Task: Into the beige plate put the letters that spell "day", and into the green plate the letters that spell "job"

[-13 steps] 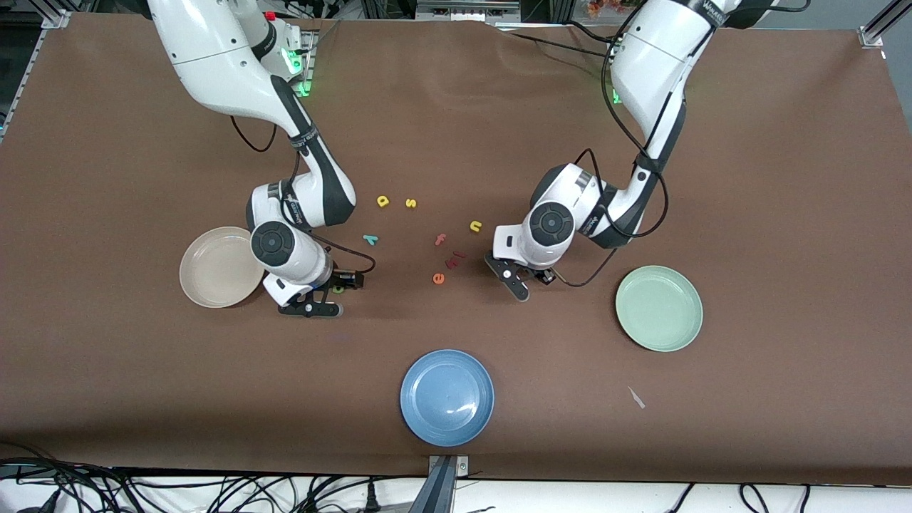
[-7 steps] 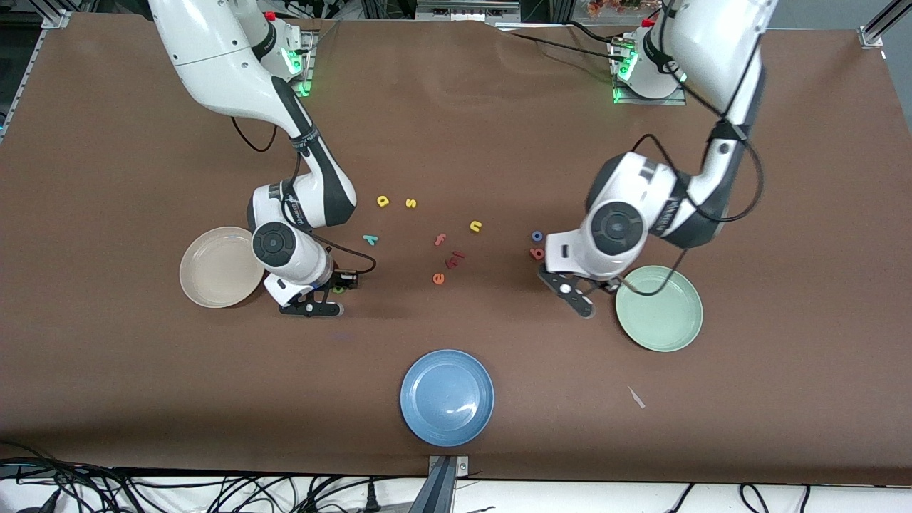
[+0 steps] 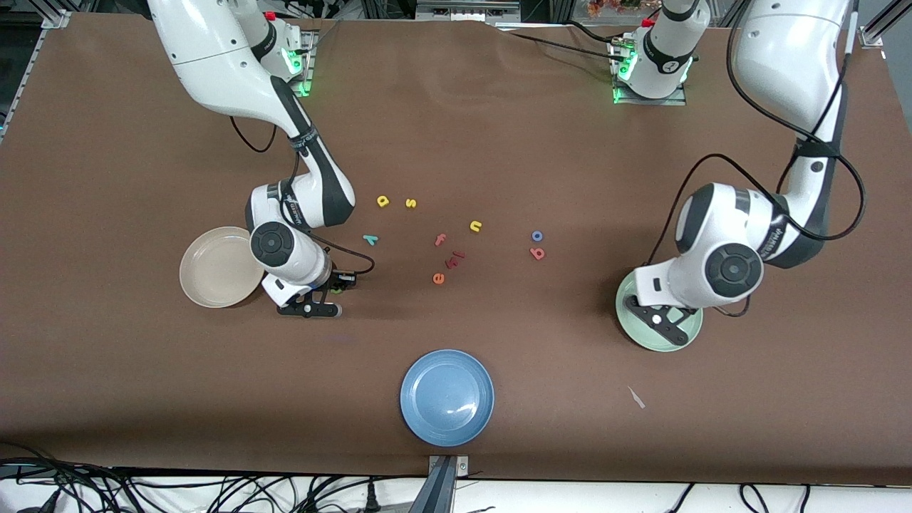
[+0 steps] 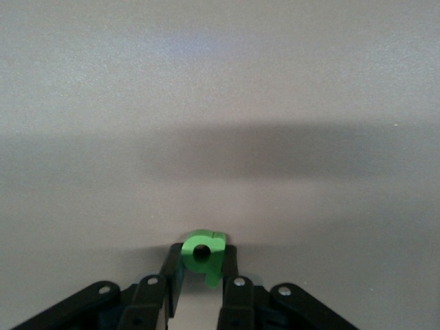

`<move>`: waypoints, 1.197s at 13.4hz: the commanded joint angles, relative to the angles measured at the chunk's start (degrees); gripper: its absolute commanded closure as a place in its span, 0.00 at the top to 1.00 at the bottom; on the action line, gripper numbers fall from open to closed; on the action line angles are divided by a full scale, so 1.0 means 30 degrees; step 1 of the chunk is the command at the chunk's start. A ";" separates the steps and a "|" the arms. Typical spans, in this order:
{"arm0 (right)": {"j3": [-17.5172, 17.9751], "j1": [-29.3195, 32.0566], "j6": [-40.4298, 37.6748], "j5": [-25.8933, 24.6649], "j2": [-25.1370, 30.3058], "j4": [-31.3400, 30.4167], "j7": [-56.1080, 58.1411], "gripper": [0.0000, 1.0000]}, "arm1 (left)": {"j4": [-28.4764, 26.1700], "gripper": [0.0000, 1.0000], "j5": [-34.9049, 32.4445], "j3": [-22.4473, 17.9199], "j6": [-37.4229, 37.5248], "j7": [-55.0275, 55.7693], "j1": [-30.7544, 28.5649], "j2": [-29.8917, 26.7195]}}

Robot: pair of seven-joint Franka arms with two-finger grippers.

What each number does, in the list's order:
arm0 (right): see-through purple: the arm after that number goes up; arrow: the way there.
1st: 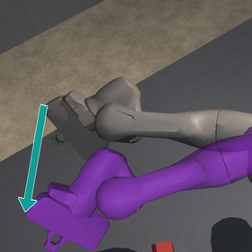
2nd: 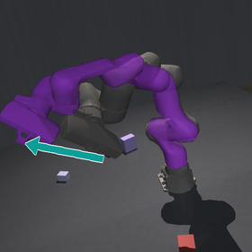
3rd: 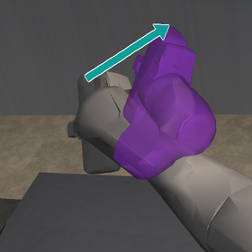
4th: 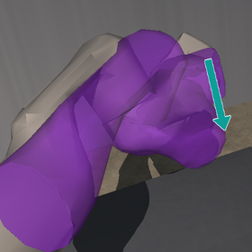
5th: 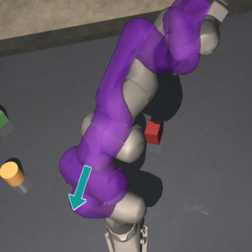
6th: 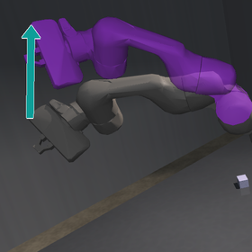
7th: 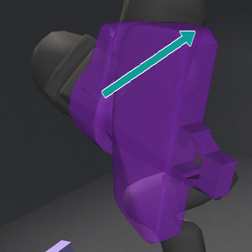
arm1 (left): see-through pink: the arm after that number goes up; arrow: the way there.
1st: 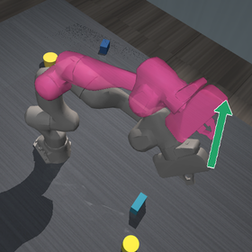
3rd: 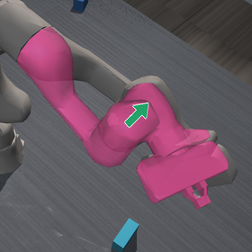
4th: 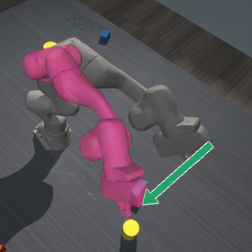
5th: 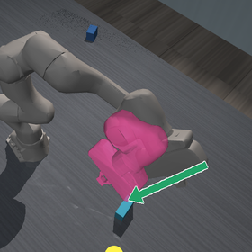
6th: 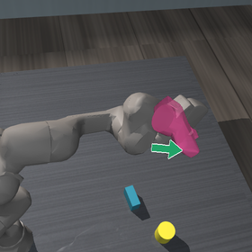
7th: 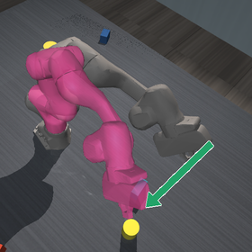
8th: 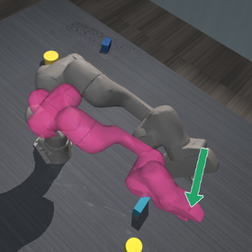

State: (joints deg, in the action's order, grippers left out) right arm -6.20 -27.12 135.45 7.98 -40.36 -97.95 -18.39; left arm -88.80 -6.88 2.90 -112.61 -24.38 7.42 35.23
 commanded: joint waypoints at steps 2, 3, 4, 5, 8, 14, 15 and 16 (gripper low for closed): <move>-0.0042 0.0017 -0.0496 -0.0200 -0.0113 0.0684 -0.0112 0.17 | -0.0311 0.00 -0.0430 0.0264 -0.1015 -0.0135 -0.0916 0.1643; -0.0275 0.0018 -0.1139 -0.0229 -0.0025 0.0947 -0.0054 0.16 | -0.0631 0.00 -0.0430 0.0294 -0.1191 -0.0135 -0.0920 0.1674; -0.0596 -0.0011 -0.1841 -0.0258 0.0208 0.1066 0.0092 0.14 | -0.1040 0.00 -0.0430 0.0294 -0.1570 -0.0135 -0.1007 0.1790; -0.0947 -0.0012 -0.2341 -0.0346 0.0645 0.1009 0.0500 0.13 | -0.1102 0.10 -0.0430 0.0265 -0.1719 -0.0135 -0.1008 0.1792; -0.2090 0.0018 -0.3518 -0.0346 0.2080 0.0075 0.3569 0.10 | -0.1045 1.00 -0.0401 0.0323 -0.1663 -0.0165 -0.1154 0.1675; -0.4198 0.0018 -0.1854 -0.0230 0.5450 -0.4521 0.7467 0.10 | -0.0751 1.00 0.0153 0.1405 -0.0432 0.1061 -0.0539 0.0270; -0.4696 0.0018 -0.1065 -0.0171 0.5831 -0.5544 0.8491 0.10 | -0.0751 1.00 0.1084 0.1871 0.0004 0.1820 -0.0539 0.0210; -0.5136 0.0018 -0.0303 -0.0084 0.6125 -0.6366 0.9546 0.10 | -0.0751 1.00 0.1992 0.2166 0.0530 0.2988 -0.0510 0.0065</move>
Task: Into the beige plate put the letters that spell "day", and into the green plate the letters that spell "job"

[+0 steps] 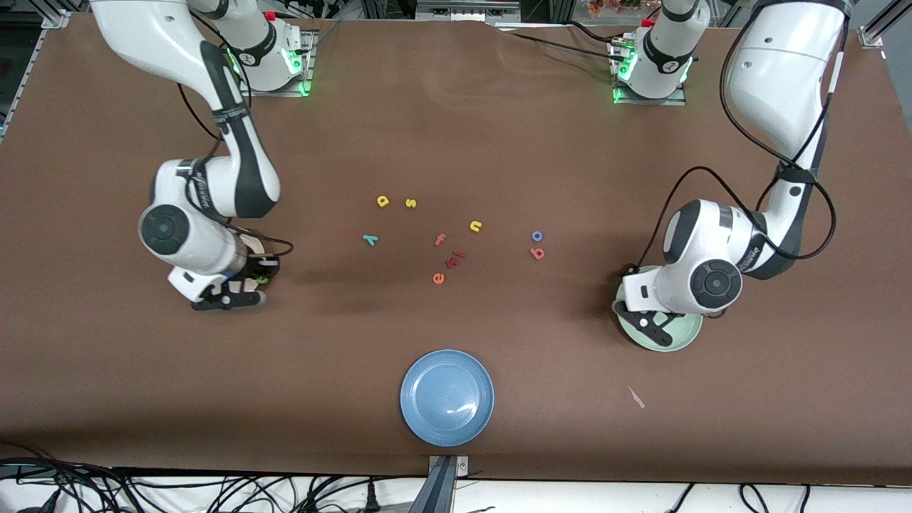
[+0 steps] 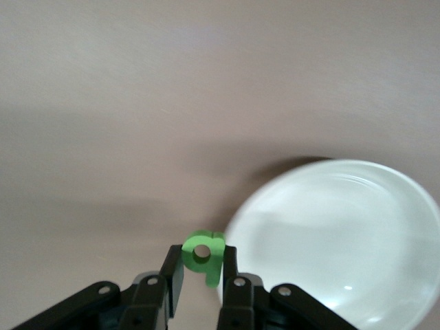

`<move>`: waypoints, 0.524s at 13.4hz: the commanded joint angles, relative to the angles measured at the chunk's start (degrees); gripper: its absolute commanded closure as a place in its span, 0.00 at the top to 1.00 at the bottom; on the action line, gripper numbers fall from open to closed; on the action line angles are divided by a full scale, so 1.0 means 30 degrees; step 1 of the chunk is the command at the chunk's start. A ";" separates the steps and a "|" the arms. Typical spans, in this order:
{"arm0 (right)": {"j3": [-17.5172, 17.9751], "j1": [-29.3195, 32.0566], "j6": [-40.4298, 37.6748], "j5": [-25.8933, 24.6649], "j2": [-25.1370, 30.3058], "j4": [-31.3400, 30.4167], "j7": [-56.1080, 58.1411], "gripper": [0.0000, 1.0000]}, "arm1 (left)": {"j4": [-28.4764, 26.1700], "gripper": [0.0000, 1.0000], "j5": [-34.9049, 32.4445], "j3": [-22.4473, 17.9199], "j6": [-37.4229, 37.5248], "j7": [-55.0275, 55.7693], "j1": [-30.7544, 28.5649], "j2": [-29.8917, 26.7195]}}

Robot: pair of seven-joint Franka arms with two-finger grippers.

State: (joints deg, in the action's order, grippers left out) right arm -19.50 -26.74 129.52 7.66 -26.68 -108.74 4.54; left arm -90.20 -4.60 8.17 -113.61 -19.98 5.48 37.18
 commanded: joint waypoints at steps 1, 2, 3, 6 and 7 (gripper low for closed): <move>-0.1113 -0.0081 0.2030 0.0142 0.1771 -0.3269 0.2754 0.10 | -0.0286 1.00 0.1761 0.0700 0.0954 0.2782 0.0165 -0.0616; -0.1379 -0.0052 0.2033 0.0172 0.1802 -0.3390 0.3256 0.10 | -0.0286 1.00 0.1882 0.1370 0.0955 0.3809 0.0166 -0.0616; -0.1468 0.0036 0.2062 0.0173 0.1745 -0.3391 0.3522 0.10 | -0.0315 1.00 0.1912 0.1957 0.0897 0.5241 0.0166 -0.0558; -0.1440 0.0242 0.1918 0.0319 0.1481 -0.3304 0.3554 0.68 | -0.0460 1.00 0.1767 0.2783 0.0227 1.0716 0.1565 -0.0295; -0.1382 0.0242 0.1858 0.0319 0.1480 -0.3246 0.3351 1.00 | -0.0607 1.00 0.1737 0.2783 -0.0096 1.2474 0.2152 -0.0178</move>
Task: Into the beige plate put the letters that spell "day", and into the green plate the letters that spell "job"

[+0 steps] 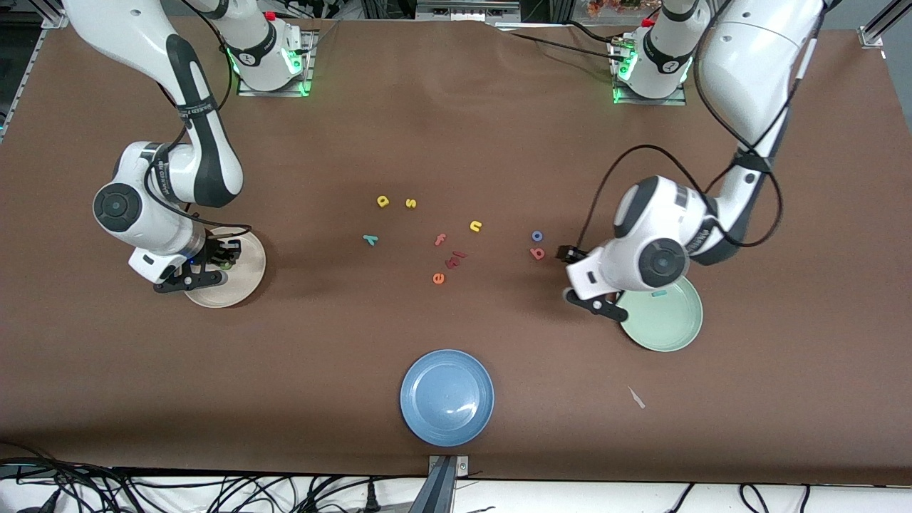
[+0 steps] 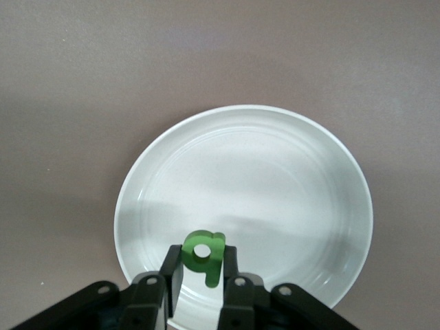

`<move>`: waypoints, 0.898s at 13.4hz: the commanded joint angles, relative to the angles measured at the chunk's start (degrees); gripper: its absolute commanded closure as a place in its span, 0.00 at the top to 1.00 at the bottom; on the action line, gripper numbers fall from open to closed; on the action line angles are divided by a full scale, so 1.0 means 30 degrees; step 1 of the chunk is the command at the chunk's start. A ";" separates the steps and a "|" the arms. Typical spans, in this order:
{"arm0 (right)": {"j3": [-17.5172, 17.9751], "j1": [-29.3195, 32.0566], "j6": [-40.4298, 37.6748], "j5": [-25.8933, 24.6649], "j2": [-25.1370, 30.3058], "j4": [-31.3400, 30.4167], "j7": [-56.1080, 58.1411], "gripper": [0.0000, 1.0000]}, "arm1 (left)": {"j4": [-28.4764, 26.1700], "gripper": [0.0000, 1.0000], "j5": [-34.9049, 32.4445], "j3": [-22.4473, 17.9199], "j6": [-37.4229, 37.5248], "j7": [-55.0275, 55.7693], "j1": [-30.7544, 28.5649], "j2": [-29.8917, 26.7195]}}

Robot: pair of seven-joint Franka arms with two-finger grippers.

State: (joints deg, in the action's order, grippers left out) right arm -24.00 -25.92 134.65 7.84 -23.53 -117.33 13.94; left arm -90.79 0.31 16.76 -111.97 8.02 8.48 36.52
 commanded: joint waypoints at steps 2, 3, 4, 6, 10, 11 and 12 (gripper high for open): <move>0.0264 -0.0120 -0.0320 0.0259 0.0519 -0.0121 -0.0395 1.00 | -0.0557 1.00 0.0074 -0.0077 -0.1549 0.5986 0.1943 0.0541; 0.0351 -0.0237 -0.0903 0.0259 0.0578 0.0084 -0.1183 1.00 | -0.0905 1.00 0.0073 -0.0078 -0.2134 0.6986 0.2093 0.0775; 0.0671 -0.0325 -0.1460 0.0259 0.0607 0.0347 -0.1974 1.00 | -0.1431 1.00 0.0073 -0.0078 -0.2981 0.7460 0.2124 0.0777; 0.1723 -0.0326 -0.1846 0.0259 0.0724 0.0496 -0.3876 1.00 | -0.2836 0.97 0.0044 -0.0078 -0.4506 0.7786 0.2124 0.0661; 0.4593 -0.0326 -0.1028 0.0230 0.0695 0.0583 -1.0548 1.00 | -0.3136 0.64 -0.0952 -0.0136 -0.5099 0.7846 0.1979 0.0835; 0.5296 -0.0355 -0.0997 0.0230 0.0695 0.0642 -1.1987 1.00 | -0.3136 0.62 -0.0952 -0.0136 -0.5215 0.7846 0.2007 0.0865; 0.5941 -0.0355 -0.0794 0.0230 0.0666 0.0700 -1.3336 1.00 | -0.3165 0.62 -0.0952 -0.0136 -0.5303 0.7846 0.2007 0.1010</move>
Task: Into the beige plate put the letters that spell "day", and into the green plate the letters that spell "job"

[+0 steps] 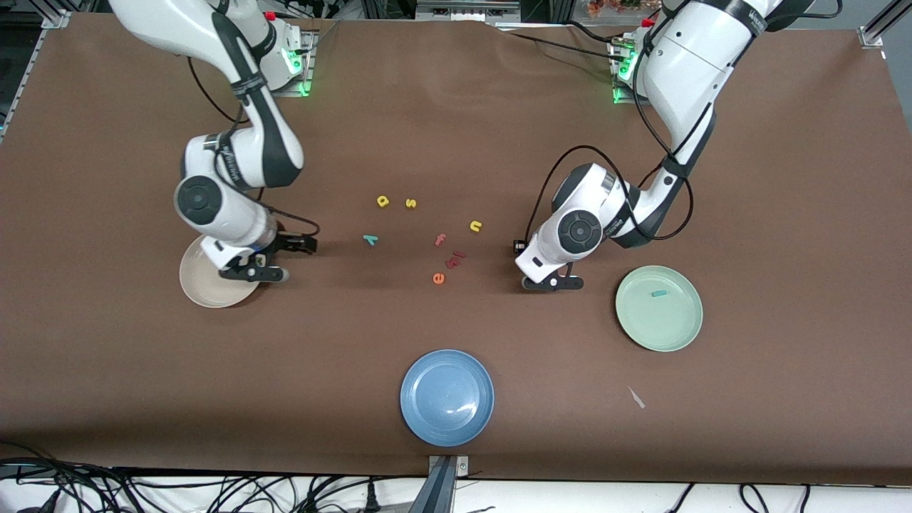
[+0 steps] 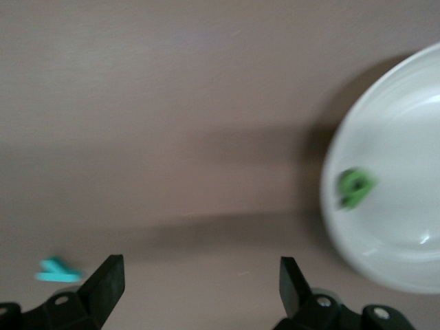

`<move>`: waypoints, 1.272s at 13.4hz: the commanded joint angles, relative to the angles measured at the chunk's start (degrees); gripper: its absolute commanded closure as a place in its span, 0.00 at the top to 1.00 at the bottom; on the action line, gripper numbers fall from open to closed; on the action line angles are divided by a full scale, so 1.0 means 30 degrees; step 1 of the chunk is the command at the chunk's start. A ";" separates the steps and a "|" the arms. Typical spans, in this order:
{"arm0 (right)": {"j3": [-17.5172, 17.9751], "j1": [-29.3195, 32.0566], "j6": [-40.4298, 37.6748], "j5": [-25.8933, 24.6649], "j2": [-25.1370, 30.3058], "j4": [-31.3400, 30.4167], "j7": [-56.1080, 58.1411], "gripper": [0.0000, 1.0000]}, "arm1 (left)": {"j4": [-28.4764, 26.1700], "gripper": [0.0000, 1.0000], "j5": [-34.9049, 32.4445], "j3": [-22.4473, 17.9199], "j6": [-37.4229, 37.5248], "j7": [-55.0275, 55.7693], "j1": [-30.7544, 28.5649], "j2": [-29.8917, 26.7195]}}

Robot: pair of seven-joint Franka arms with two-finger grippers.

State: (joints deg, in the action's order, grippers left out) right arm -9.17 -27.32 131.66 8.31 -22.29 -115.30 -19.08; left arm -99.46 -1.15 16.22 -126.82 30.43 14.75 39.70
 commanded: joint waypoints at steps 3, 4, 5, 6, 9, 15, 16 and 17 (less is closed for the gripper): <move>0.1708 -0.0761 0.1287 0.0013 -0.0244 -0.0003 -0.4972 1.00 | -0.0274 0.62 -0.0467 0.0013 -0.0443 0.0373 -0.0112 0.0155; 0.1708 -0.1114 0.1697 0.0013 -0.0478 -0.0061 -0.5760 1.00 | -0.0274 0.62 -0.0467 0.0042 -0.0472 0.0518 -0.0025 0.0185; 0.1708 -0.1466 0.2310 0.0013 -0.0829 -0.0120 -0.6406 1.00 | -0.0245 0.59 -0.0467 0.0013 -0.0675 0.0780 0.0063 0.0185; 0.1708 -0.1847 0.2780 0.0013 -0.1064 -0.0150 -0.6993 1.00 | -0.0274 0.44 -0.0467 0.0013 -0.0735 0.0899 0.0064 0.0185; 0.1708 -0.2378 0.3486 0.0013 -0.1651 -0.0150 -0.7731 1.00 | -0.0274 0.00 -0.0525 -0.0046 -0.0706 0.0871 0.0093 0.0185; 0.1708 -0.2759 0.4542 0.0043 -0.2385 -0.0326 -0.8200 0.99 | 0.1213 0.00 -0.1522 -0.0075 0.1599 0.0608 -0.0258 -0.0780; 0.1737 -0.2759 0.4543 0.0072 -0.2443 -0.0355 -0.8200 0.98 | 0.2061 0.00 -0.1609 -0.0133 0.2739 0.0143 -0.0375 -0.0869; 0.1708 -0.2759 0.4601 0.0043 -0.2560 -0.0355 -0.8287 0.96 | 0.2998 0.00 -0.2306 -0.0221 0.4056 -0.0935 -0.0637 -0.0870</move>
State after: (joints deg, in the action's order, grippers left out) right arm -3.83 -35.05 144.03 8.30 -29.81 -115.64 -42.74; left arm -94.58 -5.18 15.95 -121.51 30.96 13.91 38.79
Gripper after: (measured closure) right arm 0.013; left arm 0.722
